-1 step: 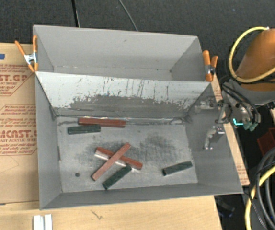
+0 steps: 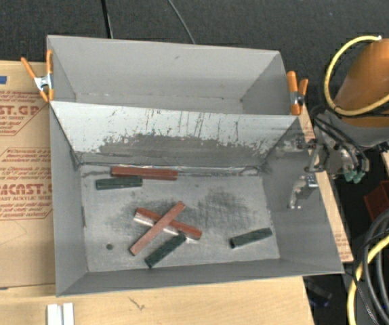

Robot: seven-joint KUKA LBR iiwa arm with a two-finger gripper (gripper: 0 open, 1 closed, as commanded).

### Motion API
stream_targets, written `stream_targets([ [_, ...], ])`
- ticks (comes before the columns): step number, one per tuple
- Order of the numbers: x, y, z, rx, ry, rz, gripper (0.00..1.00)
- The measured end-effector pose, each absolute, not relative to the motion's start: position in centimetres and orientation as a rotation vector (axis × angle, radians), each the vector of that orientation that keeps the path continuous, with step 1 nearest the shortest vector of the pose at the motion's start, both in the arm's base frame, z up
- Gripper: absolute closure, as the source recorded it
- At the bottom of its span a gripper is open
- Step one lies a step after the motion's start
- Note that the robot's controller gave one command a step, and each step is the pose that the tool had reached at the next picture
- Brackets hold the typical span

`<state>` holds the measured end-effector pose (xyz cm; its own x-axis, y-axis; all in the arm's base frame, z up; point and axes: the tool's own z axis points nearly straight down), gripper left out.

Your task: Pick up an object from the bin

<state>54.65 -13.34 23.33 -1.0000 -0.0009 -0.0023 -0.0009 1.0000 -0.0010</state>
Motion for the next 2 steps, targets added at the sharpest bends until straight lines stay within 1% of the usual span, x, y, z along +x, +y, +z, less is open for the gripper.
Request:
stream_targets([
  [1,51.1,-14.0,17.3,-0.085,3.135,-0.003,0.0],
  [2,51.9,-11.8,10.0,-0.124,3.136,-0.002,0.0],
])
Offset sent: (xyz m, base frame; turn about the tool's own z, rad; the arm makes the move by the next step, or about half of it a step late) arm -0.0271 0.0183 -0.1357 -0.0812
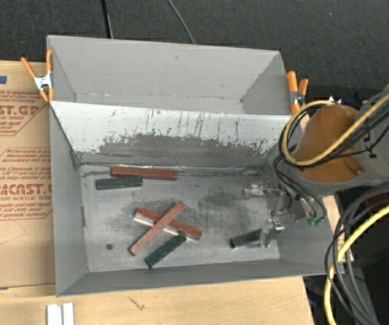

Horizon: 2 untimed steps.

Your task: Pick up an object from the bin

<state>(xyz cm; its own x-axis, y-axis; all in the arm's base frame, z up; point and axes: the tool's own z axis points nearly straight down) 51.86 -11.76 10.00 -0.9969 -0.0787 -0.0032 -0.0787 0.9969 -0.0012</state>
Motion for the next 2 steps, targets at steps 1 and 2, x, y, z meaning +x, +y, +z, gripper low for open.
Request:
stream_targets([
  [1,51.25,-12.99,7.24,-0.252,3.133,-0.001,1.0],
  [2,51.25,-12.99,7.24,-0.252,3.133,-0.001,1.0],
])
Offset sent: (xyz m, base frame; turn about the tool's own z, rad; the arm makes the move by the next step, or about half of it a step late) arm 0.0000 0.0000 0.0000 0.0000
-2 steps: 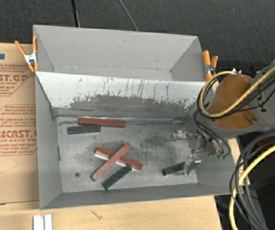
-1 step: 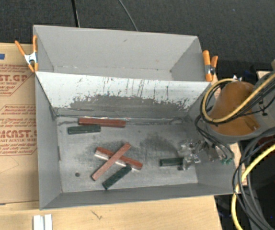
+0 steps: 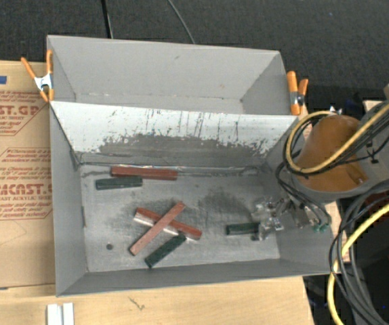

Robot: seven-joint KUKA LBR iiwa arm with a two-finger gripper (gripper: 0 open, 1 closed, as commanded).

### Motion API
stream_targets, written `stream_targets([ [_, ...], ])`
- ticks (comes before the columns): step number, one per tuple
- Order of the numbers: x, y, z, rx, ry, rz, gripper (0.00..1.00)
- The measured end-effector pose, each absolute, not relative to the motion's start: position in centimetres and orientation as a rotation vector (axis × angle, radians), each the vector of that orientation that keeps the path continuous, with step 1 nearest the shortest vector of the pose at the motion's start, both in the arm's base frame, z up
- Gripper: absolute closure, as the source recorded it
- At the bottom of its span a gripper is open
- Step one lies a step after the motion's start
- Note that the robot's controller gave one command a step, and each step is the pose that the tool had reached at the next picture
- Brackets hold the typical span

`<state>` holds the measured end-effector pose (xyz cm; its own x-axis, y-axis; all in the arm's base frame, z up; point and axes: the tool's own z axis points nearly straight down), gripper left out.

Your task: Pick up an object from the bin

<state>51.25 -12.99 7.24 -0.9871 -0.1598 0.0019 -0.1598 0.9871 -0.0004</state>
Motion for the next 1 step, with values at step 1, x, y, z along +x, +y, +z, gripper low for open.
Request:
stream_targets([
  [1,51.79,-13.63,20.48,0.419,-3.116,0.0,1.0],
])
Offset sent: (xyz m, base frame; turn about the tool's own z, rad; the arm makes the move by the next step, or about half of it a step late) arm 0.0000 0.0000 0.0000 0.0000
